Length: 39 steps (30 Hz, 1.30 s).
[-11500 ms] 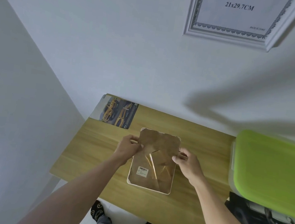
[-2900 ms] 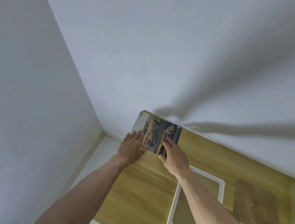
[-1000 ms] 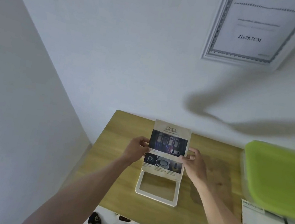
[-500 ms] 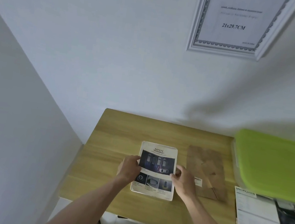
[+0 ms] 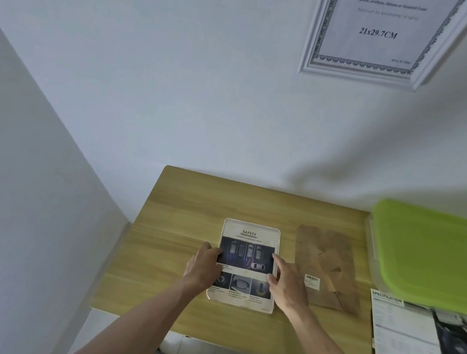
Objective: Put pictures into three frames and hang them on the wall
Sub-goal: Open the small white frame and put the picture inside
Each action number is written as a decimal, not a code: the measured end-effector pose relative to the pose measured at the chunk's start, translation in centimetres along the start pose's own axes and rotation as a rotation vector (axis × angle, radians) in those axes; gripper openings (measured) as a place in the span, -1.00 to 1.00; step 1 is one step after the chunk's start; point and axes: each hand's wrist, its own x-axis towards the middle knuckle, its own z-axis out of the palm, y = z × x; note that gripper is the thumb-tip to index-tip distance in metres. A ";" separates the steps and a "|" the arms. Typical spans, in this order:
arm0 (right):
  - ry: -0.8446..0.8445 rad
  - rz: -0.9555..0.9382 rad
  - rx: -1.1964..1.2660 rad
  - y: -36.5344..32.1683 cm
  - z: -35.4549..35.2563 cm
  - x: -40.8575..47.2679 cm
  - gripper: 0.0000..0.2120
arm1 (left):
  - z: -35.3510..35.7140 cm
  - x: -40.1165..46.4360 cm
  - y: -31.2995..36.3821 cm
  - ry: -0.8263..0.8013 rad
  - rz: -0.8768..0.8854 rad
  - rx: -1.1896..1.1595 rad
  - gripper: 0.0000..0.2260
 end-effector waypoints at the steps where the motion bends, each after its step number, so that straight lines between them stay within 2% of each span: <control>1: -0.008 0.001 -0.008 0.0 0.1 0.0 -0.47 | 0.1 0.1 -0.1 -0.001 0.000 -0.006 -0.75; 10: -0.002 0.003 -0.065 0.1 0.4 0.6 -0.49 | 0.1 0.9 -0.2 -0.032 0.007 -0.018 -0.72; 24: -0.010 0.009 -0.018 -0.1 0.1 0.2 -0.48 | 0.0 0.6 -0.2 -0.022 -0.003 -0.072 -0.60; 29: 0.084 -0.019 0.014 1.1 -2.0 0.2 -0.51 | -1.1 0.1 1.4 0.119 0.031 0.058 -0.68; 34: 0.239 0.178 0.027 5.7 -6.8 1.5 -0.48 | -0.2 0.9 7.4 0.142 0.165 0.007 -0.69; 39: 0.198 0.371 -0.030 10.2 -9.8 2.1 -0.41 | 4.4 1.5 14.5 -0.049 0.166 -0.094 -0.53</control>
